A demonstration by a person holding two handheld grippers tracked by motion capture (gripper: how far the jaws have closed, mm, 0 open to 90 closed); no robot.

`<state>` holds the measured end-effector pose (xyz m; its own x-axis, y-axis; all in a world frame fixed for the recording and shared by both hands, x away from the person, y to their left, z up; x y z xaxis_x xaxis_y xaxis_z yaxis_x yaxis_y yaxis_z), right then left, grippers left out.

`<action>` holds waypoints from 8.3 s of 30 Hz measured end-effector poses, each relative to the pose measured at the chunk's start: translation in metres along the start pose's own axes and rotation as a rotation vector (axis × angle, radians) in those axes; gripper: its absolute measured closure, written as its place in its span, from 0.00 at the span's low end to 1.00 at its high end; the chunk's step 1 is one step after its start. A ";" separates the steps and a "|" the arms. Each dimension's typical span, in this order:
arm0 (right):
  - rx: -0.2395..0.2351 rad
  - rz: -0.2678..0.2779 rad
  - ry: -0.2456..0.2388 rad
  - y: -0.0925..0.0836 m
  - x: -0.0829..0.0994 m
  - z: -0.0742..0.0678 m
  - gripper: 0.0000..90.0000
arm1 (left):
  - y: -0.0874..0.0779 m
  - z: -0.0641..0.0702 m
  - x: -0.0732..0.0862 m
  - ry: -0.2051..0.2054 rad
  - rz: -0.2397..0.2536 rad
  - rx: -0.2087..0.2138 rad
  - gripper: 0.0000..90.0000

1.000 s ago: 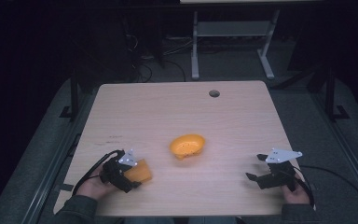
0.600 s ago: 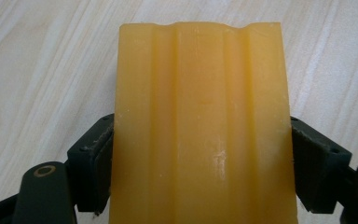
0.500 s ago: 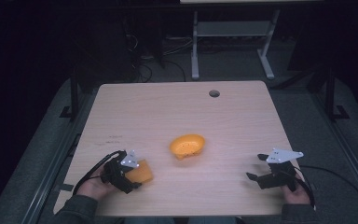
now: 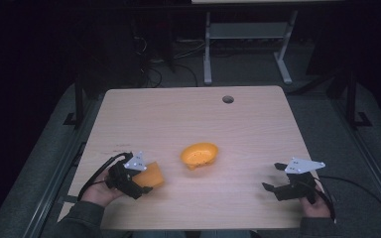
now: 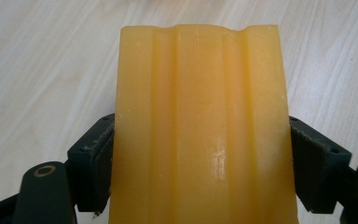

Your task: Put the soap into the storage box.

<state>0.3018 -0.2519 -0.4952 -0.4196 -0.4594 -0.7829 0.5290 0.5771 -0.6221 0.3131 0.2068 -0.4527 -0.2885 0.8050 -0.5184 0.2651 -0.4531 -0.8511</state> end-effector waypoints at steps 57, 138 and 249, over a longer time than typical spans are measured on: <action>-0.008 0.033 0.014 -0.003 -0.001 0.001 0.15 | -0.018 -0.032 -0.071 0.092 0.007 0.015 0.23; -0.013 0.065 0.015 -0.007 -0.002 0.005 0.15 | 0.069 -0.024 -0.174 0.216 0.013 0.171 0.23; -0.001 0.046 0.021 -0.005 0.000 0.002 0.15 | 0.032 -0.033 -0.133 0.168 0.009 0.091 0.18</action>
<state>0.3013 -0.2560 -0.4922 -0.4105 -0.4182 -0.8103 0.5469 0.5982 -0.5858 0.3907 0.0979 -0.4083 -0.1265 0.8498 -0.5117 0.1810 -0.4874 -0.8542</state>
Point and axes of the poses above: each handheld gripper's, and its own axes: y roughly forward along the jaws, x roughly out of its underside, z roughly to its right, the point moved 5 cm from there along y, roughly forward along the jaws, and after that the axes turned 1 degree about y, right-handed, at the moved point
